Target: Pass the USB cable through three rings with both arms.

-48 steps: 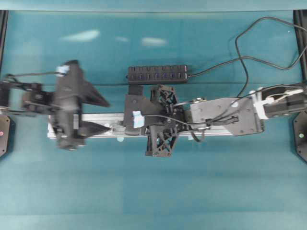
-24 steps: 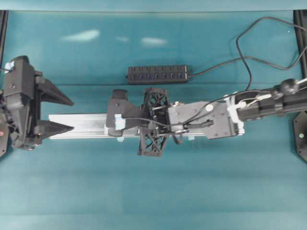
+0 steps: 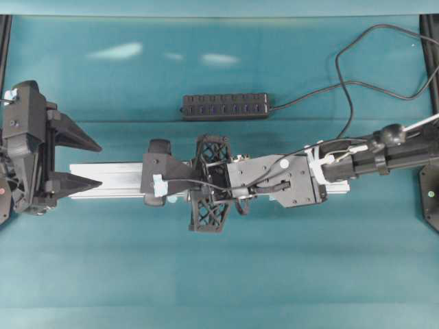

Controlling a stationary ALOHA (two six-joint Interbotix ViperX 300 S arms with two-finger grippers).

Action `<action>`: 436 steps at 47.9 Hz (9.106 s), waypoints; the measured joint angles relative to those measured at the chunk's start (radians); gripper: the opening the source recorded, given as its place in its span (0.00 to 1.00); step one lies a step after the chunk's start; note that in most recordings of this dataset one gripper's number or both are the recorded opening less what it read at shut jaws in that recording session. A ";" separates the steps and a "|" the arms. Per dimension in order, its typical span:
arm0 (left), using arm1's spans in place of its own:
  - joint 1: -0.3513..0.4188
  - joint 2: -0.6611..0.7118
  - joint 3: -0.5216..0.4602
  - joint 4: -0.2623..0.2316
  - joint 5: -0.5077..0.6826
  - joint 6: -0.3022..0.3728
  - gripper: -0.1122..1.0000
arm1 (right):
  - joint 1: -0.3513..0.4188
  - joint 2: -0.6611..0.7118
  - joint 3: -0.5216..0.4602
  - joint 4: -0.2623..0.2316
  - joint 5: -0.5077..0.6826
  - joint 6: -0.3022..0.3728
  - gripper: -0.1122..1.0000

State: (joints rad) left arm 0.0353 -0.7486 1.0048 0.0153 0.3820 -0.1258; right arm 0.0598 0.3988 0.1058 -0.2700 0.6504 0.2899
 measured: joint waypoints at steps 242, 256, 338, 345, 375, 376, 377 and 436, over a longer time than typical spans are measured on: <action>-0.014 0.434 0.055 0.000 -0.388 0.041 0.32 | -0.023 -0.049 -0.020 0.040 -0.123 0.002 0.81; -0.014 0.353 0.066 -0.002 -0.282 0.041 0.33 | -0.038 -0.112 0.043 0.034 -0.124 0.000 0.81; -0.012 0.167 0.005 0.000 -0.163 0.081 0.32 | -0.038 -0.678 0.529 -0.064 -0.336 0.002 0.80; -0.009 0.164 0.005 0.000 -0.163 0.083 0.33 | -0.038 -0.716 0.574 -0.064 -0.356 0.002 0.80; -0.006 0.164 0.005 0.000 -0.163 0.083 0.32 | -0.037 -0.761 0.626 -0.064 -0.422 0.002 0.79; -0.006 0.164 0.003 0.000 -0.164 0.083 0.32 | -0.037 -0.759 0.624 -0.064 -0.423 0.002 0.79; -0.006 0.164 0.003 0.000 -0.163 0.083 0.33 | -0.037 -0.761 0.624 -0.064 -0.425 0.002 0.79; -0.006 0.164 0.003 -0.002 -0.163 0.083 0.33 | -0.037 -0.759 0.627 -0.063 -0.439 0.002 0.79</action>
State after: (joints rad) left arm 0.0291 -0.5844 1.0078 0.0138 0.2194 -0.0430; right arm 0.0230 -0.3605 0.7332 -0.3329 0.2117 0.2915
